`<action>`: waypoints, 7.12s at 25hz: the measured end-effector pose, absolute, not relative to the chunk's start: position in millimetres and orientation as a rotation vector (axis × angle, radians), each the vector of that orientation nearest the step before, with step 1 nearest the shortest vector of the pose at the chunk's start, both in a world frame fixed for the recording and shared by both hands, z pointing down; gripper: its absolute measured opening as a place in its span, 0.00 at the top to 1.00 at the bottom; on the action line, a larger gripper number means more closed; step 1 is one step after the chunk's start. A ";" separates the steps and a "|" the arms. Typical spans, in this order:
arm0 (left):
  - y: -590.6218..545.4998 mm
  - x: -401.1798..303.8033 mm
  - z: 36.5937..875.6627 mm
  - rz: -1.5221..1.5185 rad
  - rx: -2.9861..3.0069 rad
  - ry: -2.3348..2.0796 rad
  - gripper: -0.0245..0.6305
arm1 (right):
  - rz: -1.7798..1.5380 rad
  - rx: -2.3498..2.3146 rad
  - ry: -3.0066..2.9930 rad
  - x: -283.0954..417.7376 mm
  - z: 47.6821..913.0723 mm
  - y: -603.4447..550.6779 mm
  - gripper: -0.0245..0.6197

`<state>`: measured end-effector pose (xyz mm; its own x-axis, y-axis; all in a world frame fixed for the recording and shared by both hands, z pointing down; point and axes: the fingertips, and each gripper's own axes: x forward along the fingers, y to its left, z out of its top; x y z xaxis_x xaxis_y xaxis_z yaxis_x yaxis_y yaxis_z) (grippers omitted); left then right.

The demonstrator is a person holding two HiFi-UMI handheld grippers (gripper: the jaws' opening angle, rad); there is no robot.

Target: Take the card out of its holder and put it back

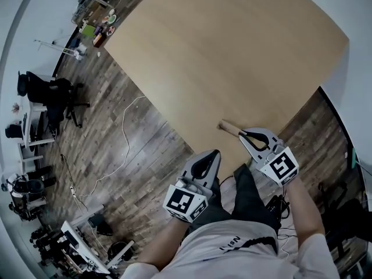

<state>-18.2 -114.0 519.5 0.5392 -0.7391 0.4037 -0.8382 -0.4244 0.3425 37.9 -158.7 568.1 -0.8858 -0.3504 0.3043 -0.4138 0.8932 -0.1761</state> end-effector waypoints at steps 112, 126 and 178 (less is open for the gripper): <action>-123.6 -35.1 482.2 0.234 2.216 -1.300 0.94 | 0.441 0.595 -2.832 48.1 559.4 -166.7 0.92; -120.0 -37.9 484.6 0.238 2.201 -1.314 0.94 | 0.428 0.545 -2.804 40.0 578.0 -168.0 0.92; -77.1 -51.6 421.0 0.177 2.420 -1.101 0.94 | 0.432 1.093 -2.618 15.0 462.6 -101.3 0.89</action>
